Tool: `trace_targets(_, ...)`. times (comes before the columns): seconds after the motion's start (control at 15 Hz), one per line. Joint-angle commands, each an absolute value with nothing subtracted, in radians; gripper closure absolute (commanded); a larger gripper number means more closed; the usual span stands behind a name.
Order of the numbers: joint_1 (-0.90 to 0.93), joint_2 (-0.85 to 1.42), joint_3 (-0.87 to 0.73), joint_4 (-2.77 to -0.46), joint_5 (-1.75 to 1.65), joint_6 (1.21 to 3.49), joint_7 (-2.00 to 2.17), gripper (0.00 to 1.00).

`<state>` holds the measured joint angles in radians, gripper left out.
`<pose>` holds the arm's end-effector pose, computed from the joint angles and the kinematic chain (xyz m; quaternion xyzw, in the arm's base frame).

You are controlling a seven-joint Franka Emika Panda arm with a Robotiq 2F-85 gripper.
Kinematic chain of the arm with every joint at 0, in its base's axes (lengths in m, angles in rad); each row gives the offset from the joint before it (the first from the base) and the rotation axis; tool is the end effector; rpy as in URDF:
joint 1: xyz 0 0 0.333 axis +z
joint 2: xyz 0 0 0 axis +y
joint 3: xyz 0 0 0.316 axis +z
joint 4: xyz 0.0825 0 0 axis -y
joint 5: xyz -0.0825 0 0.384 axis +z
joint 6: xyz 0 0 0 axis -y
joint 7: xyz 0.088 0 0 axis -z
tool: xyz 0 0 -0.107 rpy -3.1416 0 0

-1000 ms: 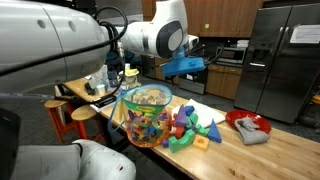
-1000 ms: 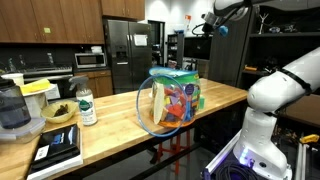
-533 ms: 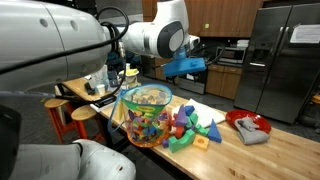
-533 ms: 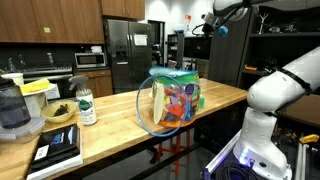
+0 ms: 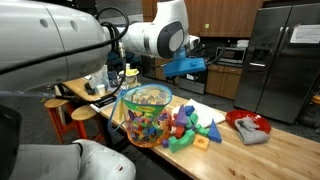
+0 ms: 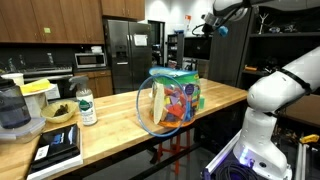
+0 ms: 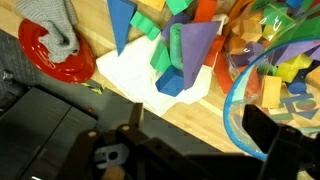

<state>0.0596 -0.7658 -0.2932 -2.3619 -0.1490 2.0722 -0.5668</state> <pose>0.3456 -0.1214 0.6212 0.9538 0.1968 0.2203 0.0548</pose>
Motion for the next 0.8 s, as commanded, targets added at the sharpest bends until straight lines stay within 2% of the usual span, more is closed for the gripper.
trace_targets(0.0, 0.047, -0.762, -0.284, -2.36, -0.138, 2.071, -0.575, 0.0)
trace_targets(0.73, 0.082, -0.745, -0.245, -2.357, -0.102, 2.09, -0.558, 0.0)
